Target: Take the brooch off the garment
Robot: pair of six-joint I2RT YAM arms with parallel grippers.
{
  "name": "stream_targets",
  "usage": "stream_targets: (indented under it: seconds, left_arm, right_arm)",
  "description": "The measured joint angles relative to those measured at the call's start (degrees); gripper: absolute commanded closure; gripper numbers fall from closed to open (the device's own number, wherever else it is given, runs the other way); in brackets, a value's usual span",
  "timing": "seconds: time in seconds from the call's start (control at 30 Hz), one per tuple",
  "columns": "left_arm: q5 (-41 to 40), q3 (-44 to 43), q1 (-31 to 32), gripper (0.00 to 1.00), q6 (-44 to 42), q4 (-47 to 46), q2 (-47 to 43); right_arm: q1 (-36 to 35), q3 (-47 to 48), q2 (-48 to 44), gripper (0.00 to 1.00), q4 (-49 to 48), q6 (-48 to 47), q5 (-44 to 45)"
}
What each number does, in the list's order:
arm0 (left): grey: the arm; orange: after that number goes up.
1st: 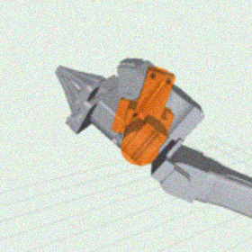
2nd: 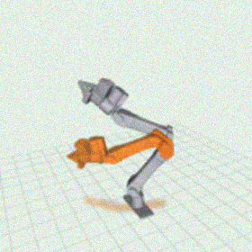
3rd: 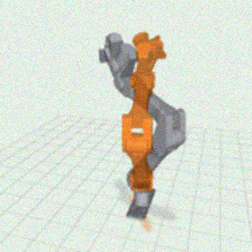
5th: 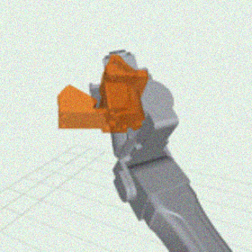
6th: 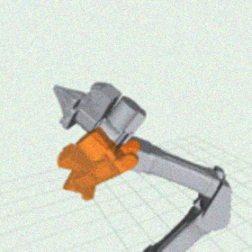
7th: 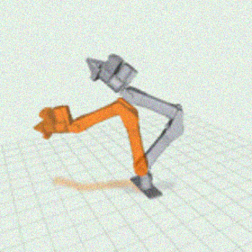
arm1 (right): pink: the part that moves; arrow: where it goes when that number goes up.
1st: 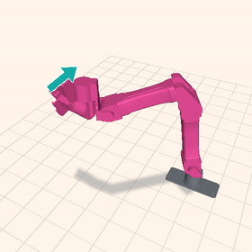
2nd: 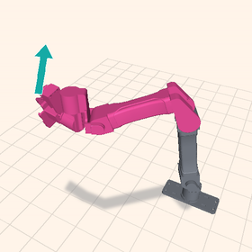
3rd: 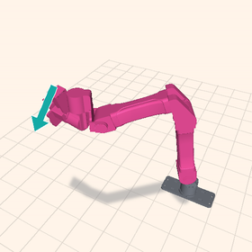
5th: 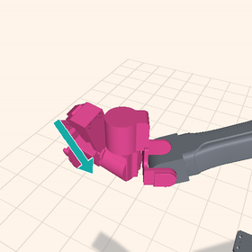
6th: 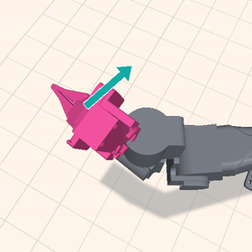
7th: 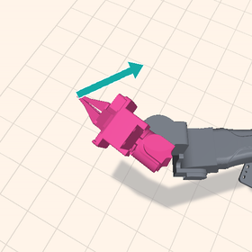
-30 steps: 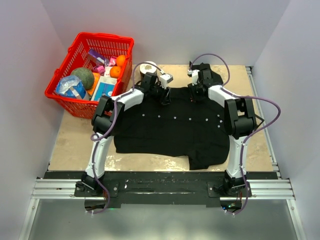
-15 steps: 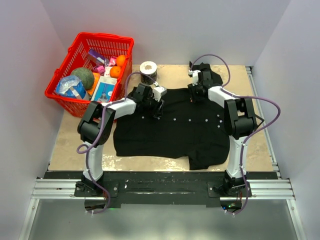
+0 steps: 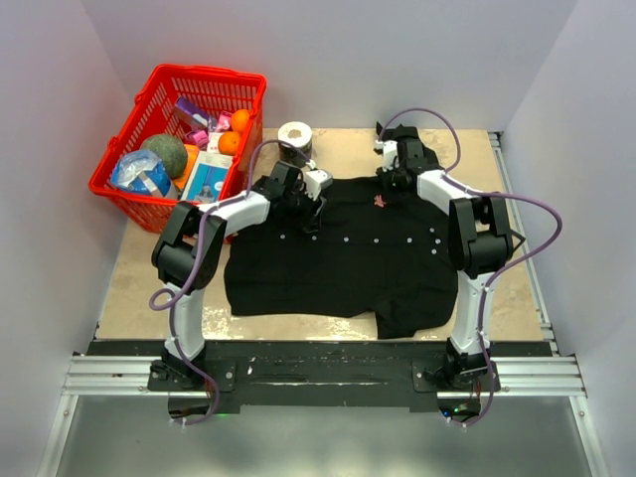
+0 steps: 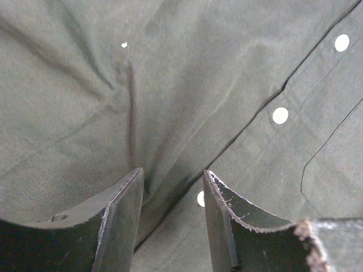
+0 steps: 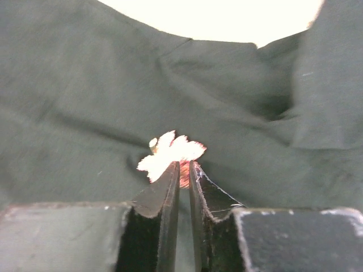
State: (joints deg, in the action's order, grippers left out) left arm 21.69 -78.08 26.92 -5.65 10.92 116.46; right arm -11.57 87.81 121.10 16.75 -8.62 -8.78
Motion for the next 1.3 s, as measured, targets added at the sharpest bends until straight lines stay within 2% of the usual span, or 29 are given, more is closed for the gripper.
stream_targets:
  seconds: [0.2, 0.47, 0.67, 1.3]
  left_arm:
    - [0.07, -1.84, 0.00, 0.49, -0.20, 0.79, 0.00]
    - [0.24, -3.23, 0.00, 0.49, -1.03, 1.07, 0.02]
    - [1.36, -3.23, 0.00, 0.49, -1.05, 1.27, 0.02]
    - [1.90, -3.23, 0.00, 0.49, -1.31, 1.44, 0.02]
  right_arm:
    - [-0.11, -0.11, -0.26, 0.86, 2.60, -0.22, -3.23]
    - [-0.15, -0.20, -0.44, 0.58, 3.15, -0.92, -4.33]
    - [-0.17, 0.22, -0.42, 0.52, 3.43, -1.70, -4.22]
    - [-4.17, 1.46, 0.79, 0.53, 3.65, -0.48, 2.27]
